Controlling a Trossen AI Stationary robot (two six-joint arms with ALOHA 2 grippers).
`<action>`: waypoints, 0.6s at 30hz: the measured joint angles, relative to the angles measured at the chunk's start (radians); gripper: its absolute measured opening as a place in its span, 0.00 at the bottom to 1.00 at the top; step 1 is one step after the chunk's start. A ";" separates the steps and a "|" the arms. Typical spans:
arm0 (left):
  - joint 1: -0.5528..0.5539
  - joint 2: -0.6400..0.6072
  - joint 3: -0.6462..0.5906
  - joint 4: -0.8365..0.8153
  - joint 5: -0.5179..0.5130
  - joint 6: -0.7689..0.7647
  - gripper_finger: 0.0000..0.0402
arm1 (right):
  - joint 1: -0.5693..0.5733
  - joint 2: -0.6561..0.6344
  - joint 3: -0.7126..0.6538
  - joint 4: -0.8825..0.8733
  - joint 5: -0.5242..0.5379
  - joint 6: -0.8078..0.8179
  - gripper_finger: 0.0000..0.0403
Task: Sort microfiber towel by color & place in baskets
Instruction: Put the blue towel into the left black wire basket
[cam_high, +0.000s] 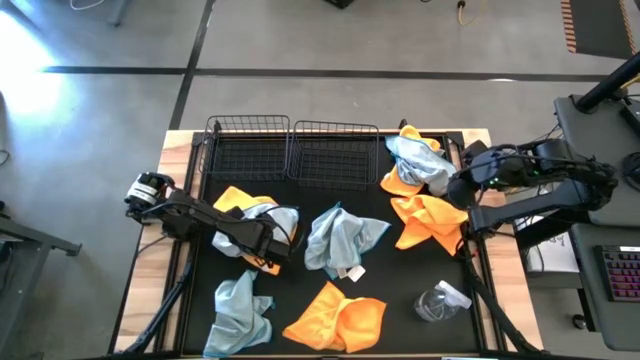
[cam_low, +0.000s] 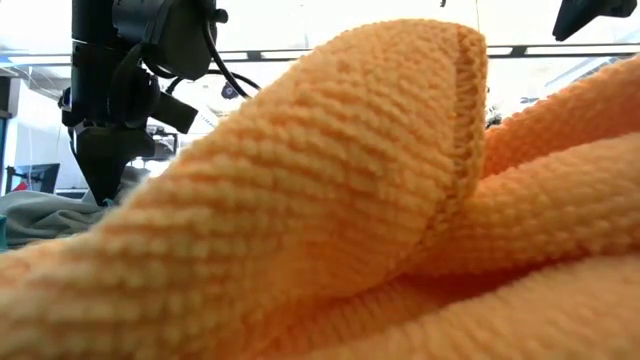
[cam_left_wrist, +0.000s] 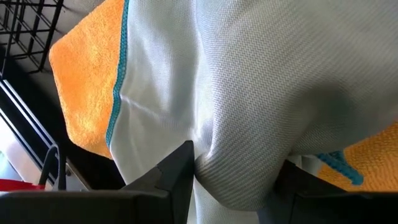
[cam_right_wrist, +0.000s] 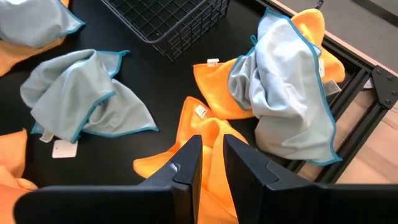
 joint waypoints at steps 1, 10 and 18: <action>0.000 0.000 0.000 0.000 0.000 -0.001 0.30 | 0.000 0.000 -0.006 0.001 0.000 0.000 0.15; 0.000 0.000 0.000 0.002 0.000 -0.008 0.19 | 0.000 0.001 -0.074 0.000 0.000 0.005 0.15; 0.000 0.000 0.000 0.008 0.000 -0.020 0.03 | 0.000 0.001 -0.092 0.005 -0.003 0.025 0.15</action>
